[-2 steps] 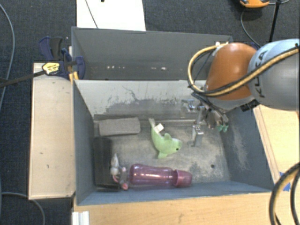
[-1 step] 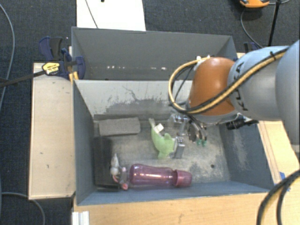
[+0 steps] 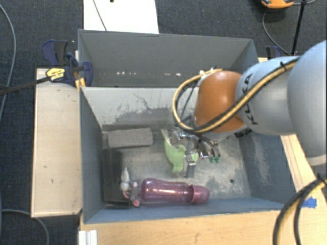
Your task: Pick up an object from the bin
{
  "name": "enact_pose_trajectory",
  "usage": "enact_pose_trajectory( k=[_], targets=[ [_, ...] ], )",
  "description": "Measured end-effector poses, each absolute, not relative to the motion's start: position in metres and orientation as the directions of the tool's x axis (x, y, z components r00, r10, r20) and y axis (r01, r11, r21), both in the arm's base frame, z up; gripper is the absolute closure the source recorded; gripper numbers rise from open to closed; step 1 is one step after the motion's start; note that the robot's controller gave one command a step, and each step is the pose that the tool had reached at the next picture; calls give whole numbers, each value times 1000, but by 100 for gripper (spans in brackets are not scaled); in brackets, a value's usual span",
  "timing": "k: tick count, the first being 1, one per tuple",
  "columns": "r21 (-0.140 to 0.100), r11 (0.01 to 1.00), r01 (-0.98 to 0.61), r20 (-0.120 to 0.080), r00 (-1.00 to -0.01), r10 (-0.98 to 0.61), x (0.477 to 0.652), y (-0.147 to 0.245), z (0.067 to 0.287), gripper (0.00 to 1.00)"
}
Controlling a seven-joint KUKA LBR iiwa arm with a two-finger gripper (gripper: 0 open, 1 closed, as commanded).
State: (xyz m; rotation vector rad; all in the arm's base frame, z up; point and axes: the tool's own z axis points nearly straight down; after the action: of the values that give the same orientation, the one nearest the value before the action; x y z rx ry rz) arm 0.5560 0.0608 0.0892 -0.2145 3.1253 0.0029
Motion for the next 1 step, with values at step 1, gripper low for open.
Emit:
enact_pose_trajectory(
  k=[1],
  targets=[
    [4,969,247,-14,-969,247,551,76,74,100]
  ],
)
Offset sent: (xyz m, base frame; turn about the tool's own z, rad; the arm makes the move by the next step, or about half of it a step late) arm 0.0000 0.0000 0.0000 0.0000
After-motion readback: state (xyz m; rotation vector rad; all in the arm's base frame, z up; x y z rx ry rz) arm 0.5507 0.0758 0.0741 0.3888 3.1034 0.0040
